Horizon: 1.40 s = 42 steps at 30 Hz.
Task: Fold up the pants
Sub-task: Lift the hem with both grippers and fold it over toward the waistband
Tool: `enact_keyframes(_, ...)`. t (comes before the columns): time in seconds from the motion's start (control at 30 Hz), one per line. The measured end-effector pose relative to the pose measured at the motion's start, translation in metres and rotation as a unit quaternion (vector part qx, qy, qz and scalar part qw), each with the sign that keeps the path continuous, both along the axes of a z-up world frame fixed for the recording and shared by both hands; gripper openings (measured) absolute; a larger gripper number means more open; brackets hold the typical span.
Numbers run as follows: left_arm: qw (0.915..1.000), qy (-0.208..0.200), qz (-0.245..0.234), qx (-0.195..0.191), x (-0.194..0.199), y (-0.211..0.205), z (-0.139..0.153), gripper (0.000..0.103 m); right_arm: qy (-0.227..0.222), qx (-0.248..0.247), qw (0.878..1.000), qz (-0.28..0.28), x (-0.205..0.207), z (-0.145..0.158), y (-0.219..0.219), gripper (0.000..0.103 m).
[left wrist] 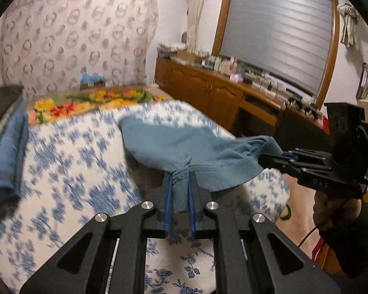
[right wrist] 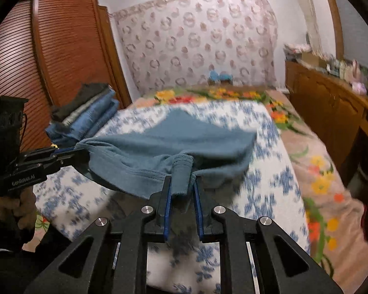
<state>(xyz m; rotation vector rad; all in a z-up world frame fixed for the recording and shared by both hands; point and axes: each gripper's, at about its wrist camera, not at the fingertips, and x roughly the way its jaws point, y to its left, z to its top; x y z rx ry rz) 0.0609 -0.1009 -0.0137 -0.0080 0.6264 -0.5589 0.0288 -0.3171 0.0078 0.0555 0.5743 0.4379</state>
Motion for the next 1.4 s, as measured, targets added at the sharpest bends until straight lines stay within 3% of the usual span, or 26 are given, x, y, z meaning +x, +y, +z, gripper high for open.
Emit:
enact_keyframes(0.4, 0.9936, -0.107, 0.031, -0.019, -0.022, 0.047, 0.097, 0.012, -0.117, 0.011, 0.992, 0.054, -0.02, 0.092, 0.031, 0.015)
enact_keyframes(0.5, 0.9911, -0.125, 0.043, -0.018, -0.025, 0.059, 0.107, 0.012, -0.138, 0.011, 0.988, 0.071, -0.021, 0.105, 0.042, 0.015)
enact_keyframes(0.6, 0.9906, -0.123, 0.057, -0.018, -0.021, 0.071, 0.104, 0.012, -0.14, 0.008, 0.986, 0.088, -0.014, 0.103, 0.056, 0.015)
enact_keyframes(0.77, 0.9951, -0.076, 0.061, -0.014, 0.004, 0.082, 0.068, 0.012, -0.098, 0.003, 0.988, 0.117, 0.02, 0.064, 0.063, 0.015)
enact_keyframes(0.93, 0.997, -0.036, 0.068, -0.013, 0.033, 0.085, 0.03, 0.012, -0.053, -0.006, 0.991, 0.125, 0.064, 0.036, 0.067, 0.015)
enact_keyframes(1.07, 0.9969, -0.009, 0.076, -0.021, 0.069, 0.087, 0.01, 0.012, -0.024, 0.003, 0.992, 0.123, 0.114, 0.031, 0.085, 0.015)
enact_keyframes(1.2, 0.9954, -0.016, 0.093, -0.016, 0.105, 0.087, 0.027, 0.012, -0.033, -0.021, 0.992, 0.12, 0.154, 0.048, 0.102, 0.015)
enact_keyframes(1.4, 0.9929, -0.06, 0.102, -0.016, 0.155, 0.087, 0.091, 0.012, -0.097, -0.031, 0.991, 0.092, 0.211, 0.103, 0.12, 0.015)
